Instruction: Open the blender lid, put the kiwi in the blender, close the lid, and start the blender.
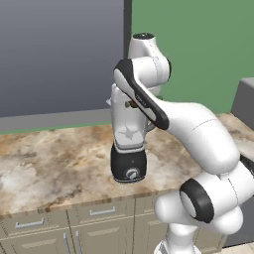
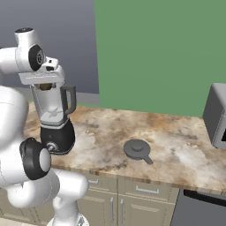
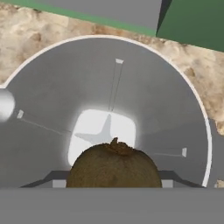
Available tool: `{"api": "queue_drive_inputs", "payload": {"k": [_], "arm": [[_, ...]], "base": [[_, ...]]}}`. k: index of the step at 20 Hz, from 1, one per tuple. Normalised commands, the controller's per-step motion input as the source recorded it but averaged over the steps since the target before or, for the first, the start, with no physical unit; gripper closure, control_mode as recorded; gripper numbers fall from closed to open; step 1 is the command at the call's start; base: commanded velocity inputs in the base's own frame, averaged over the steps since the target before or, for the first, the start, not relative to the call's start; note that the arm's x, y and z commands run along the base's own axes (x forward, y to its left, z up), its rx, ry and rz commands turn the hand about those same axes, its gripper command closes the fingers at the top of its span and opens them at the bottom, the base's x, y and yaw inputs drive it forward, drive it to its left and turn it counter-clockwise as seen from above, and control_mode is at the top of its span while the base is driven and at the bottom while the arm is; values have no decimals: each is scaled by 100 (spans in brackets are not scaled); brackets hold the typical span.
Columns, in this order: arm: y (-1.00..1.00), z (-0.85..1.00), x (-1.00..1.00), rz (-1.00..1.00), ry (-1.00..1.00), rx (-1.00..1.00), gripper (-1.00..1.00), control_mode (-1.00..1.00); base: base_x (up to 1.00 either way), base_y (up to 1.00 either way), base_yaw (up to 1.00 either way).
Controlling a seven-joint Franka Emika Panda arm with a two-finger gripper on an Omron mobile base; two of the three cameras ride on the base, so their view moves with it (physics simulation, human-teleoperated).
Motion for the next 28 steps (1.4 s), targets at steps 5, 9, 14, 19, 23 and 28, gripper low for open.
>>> {"api": "queue_drive_inputs", "payload": {"k": [5,9,14,19,23,28], "arm": [[9,-73,10,0,0,0,100,-100],[9,-63,0,0,0,0,-100,-100],[2,-25,0,0,0,0,-100,-100],[0,12,-4,0,0,0,-100,-100],[-1,42,-12,0,-2,0,-100,-100],[-26,72,-31,0,-12,1,-100,-100]], "base": [[0,0,0],[0,0,0],[0,0,0],[0,0,0],[0,0,0],[0,0,0]]}}
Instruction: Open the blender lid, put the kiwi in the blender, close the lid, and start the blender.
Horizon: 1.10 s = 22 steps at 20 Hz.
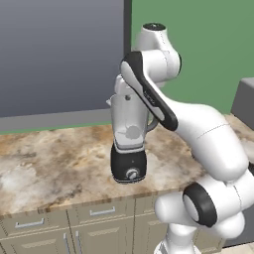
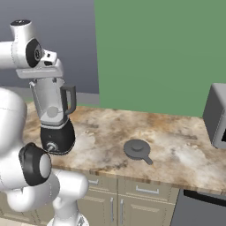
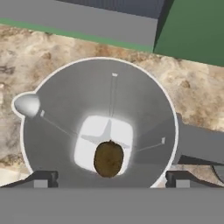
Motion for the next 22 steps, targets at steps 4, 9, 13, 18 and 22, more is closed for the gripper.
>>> {"api": "queue_drive_inputs", "payload": {"k": [4,9,13,18,22], "arm": [[-89,11,-53,-2,-11,7,-100,-100],[-100,-13,-49,-7,-5,6,-100,-100],[-100,-42,-38,-6,0,4,-100,-100],[-100,-62,-12,-4,2,0,-100,-100],[-100,-59,3,2,1,-3,-100,-100]], "base": [[0,0,0],[0,0,0],[0,0,0],[0,0,0],[0,0,0]]}}
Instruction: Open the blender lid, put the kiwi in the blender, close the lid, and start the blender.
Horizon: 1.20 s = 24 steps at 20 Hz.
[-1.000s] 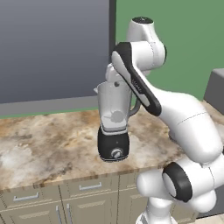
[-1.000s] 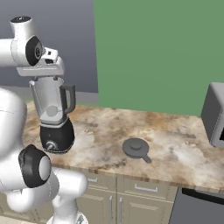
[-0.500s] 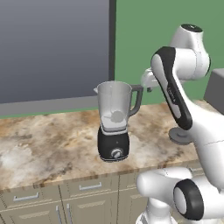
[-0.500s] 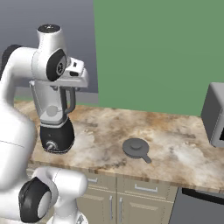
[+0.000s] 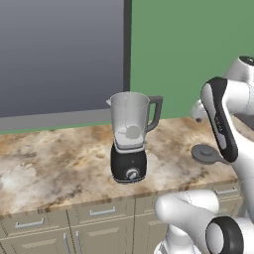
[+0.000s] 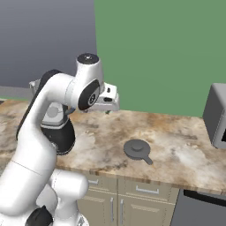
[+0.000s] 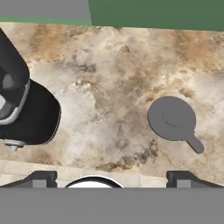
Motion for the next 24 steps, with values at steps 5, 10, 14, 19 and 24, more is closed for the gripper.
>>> {"api": "queue_drive_inputs", "payload": {"k": [5,10,14,19,24], "arm": [[-100,-91,0,7,1,0,-100,-100],[-100,-95,10,10,12,0,-100,-100],[-32,-76,58,2,24,0,-100,-100],[-2,-51,64,2,17,-3,-100,-100],[0,-32,58,6,5,0,-100,-100]], "base": [[0,0,0],[0,0,0],[0,0,0],[0,0,0],[0,0,0]]}}
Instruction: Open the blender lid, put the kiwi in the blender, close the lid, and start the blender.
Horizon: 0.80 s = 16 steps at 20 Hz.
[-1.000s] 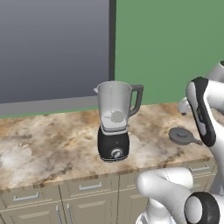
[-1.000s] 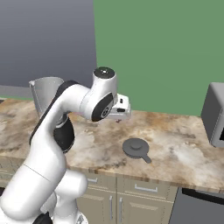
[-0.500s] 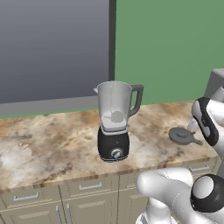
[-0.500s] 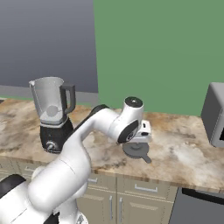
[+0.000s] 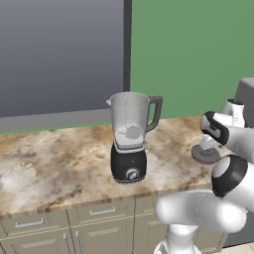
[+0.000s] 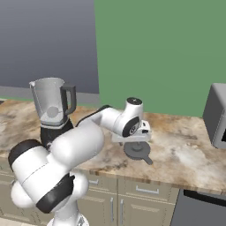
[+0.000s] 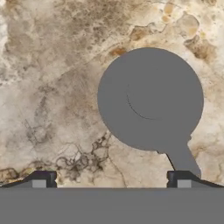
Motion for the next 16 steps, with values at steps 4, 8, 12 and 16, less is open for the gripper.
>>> {"api": "queue_drive_inputs", "payload": {"k": [4,8,12,16], "arm": [[0,-42,51,6,0,0,-100,-100],[-15,-32,37,4,0,0,-100,-100],[-25,-13,36,4,6,0,-100,-100],[-24,-22,24,5,5,0,-100,-100]], "base": [[0,0,0],[0,0,0],[0,0,0],[0,0,0]]}}
